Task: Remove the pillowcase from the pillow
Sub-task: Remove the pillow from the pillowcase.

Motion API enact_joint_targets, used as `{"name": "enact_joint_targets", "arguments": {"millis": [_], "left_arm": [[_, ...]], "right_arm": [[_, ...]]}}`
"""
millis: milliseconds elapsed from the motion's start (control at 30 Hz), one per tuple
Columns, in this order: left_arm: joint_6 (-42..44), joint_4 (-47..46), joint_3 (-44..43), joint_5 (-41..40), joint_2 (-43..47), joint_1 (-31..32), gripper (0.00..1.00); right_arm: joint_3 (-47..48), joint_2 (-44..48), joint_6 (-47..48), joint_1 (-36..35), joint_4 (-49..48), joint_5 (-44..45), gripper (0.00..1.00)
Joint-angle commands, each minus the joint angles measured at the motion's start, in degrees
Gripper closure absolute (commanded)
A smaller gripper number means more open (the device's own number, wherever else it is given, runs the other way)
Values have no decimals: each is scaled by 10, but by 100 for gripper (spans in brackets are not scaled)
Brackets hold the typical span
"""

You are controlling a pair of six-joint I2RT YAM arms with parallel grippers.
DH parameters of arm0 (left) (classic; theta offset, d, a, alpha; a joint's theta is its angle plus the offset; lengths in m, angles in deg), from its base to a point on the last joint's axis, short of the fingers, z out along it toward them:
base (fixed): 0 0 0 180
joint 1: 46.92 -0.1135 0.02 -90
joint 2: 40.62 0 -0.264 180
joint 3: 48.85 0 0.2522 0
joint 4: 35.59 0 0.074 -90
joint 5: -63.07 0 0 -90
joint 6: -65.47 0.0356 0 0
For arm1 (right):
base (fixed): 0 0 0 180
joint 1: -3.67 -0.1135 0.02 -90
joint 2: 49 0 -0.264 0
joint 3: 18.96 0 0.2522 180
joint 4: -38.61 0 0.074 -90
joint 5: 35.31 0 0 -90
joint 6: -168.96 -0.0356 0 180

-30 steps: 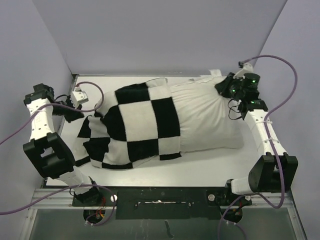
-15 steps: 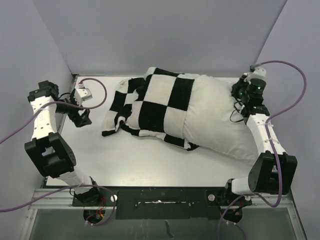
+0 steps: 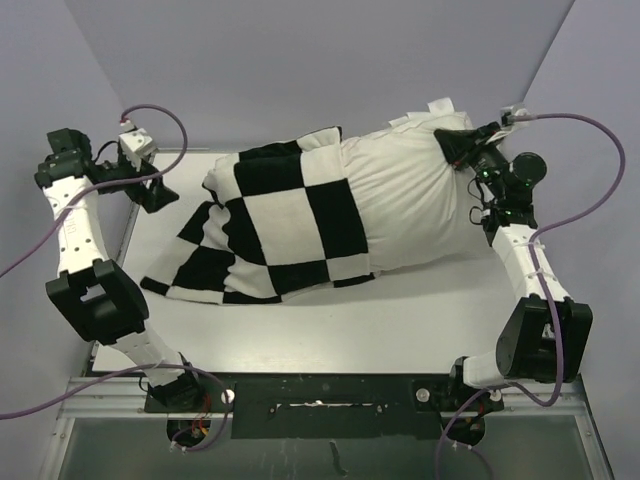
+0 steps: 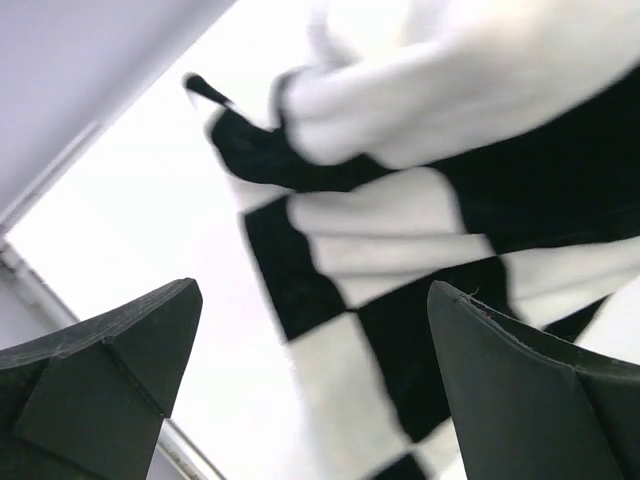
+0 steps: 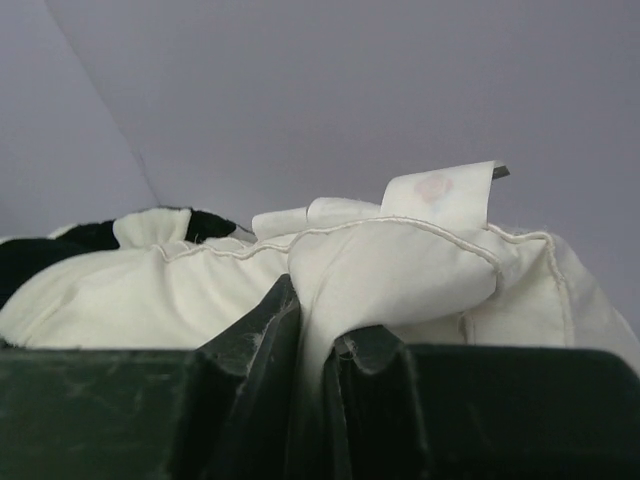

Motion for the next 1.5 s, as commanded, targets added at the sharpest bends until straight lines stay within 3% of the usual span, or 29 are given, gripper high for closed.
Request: {"name": "enact_joint_targets", "arguments": {"millis": [0, 67, 167, 267, 400, 567, 767, 900, 1100, 1233, 1333, 1467], "left_arm": [[70, 66, -67, 107, -36, -44, 2], [140, 146, -92, 119, -49, -35, 2], [161, 183, -85, 164, -46, -21, 2], [215, 206, -45, 160, -29, 12, 2], [216, 155, 42, 126, 4, 56, 2], [156, 42, 98, 106, 5, 60, 2], [348, 236, 56, 107, -59, 60, 2], [445, 309, 62, 125, -77, 75, 2], [446, 265, 85, 118, -99, 84, 2], [407, 182, 125, 95, -90, 85, 3], [389, 139, 161, 69, -80, 89, 17], [354, 101, 182, 72, -71, 78, 58]], "right_arm": [[84, 10, -101, 39, -300, -98, 100], [105, -4, -127, 34, -335, -127, 100], [143, -43, -213, 19, -426, -157, 100], [170, -50, -203, -6, -425, -173, 100], [168, -27, -126, -39, -343, -193, 100], [162, -30, -163, -36, -381, -212, 100], [173, -49, -225, -43, -435, -232, 100], [177, -63, -253, -45, -464, -234, 100], [188, -62, -258, -47, -461, -251, 100], [189, -55, -248, -47, -447, -251, 100], [181, -49, -233, -46, -432, -247, 100], [165, -38, -202, -46, -399, -238, 100]]}}
